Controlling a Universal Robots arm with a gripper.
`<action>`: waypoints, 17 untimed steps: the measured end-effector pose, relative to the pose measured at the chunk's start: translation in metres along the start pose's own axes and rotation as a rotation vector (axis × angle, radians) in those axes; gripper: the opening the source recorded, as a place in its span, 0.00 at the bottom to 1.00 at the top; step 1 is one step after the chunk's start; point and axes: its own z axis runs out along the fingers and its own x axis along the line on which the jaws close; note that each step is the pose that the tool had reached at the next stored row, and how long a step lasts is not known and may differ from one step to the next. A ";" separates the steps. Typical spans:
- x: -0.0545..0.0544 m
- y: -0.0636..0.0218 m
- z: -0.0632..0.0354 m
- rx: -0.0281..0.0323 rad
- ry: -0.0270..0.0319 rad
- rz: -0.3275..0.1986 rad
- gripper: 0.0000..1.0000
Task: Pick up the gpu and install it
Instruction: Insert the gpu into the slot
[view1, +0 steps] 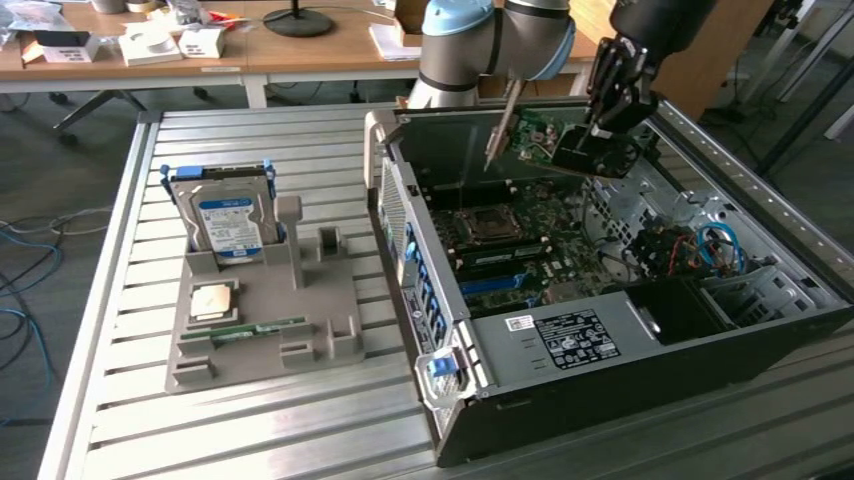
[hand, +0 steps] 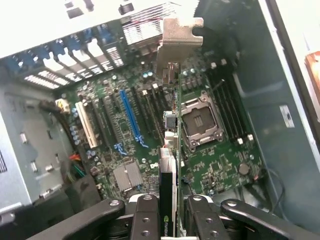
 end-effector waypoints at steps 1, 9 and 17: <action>0.000 0.0000 0.0003 -0.0004 0.0015 -0.018 0.26; 0.000 -0.0001 0.0016 -0.0024 0.0102 -0.120 0.26; 0.000 -0.0001 0.0018 -0.0029 0.0120 -0.145 0.26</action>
